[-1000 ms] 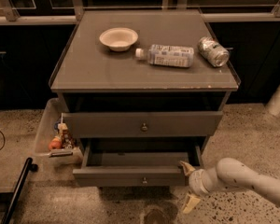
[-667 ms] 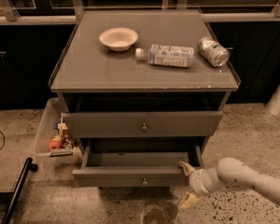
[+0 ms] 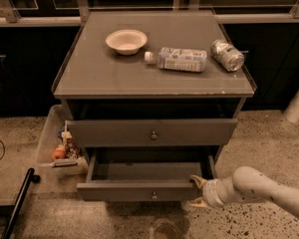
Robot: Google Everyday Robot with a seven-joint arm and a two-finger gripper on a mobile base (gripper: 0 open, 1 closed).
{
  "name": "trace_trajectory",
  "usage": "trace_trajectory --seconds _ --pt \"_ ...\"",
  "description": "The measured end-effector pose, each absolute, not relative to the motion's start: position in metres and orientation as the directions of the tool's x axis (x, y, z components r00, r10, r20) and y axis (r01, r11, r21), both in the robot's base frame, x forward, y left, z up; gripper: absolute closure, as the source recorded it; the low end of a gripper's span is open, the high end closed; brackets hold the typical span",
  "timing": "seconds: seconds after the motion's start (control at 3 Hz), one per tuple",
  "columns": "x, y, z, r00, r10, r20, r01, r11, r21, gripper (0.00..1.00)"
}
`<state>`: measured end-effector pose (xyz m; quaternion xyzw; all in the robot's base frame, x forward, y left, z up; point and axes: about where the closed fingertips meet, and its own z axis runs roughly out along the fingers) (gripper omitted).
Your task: Open middle drawer
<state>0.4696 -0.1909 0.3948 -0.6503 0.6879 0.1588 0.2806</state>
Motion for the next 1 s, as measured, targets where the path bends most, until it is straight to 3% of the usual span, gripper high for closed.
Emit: trace_trajectory --seconds 0.33,0.67,1.0 --pt "0.4696 -0.1914 0.3997 0.003 -0.806 -0.593 -0.984 0.104 -0.147 0.89" --pt "0.4704 -0.1916 0.4034 0.003 -0.806 -0.593 -0.984 0.104 -0.147 1.00" --pt "0.4702 -0.1914 0.4034 0.004 -0.805 -0.593 -0.984 0.103 -0.147 0.81"
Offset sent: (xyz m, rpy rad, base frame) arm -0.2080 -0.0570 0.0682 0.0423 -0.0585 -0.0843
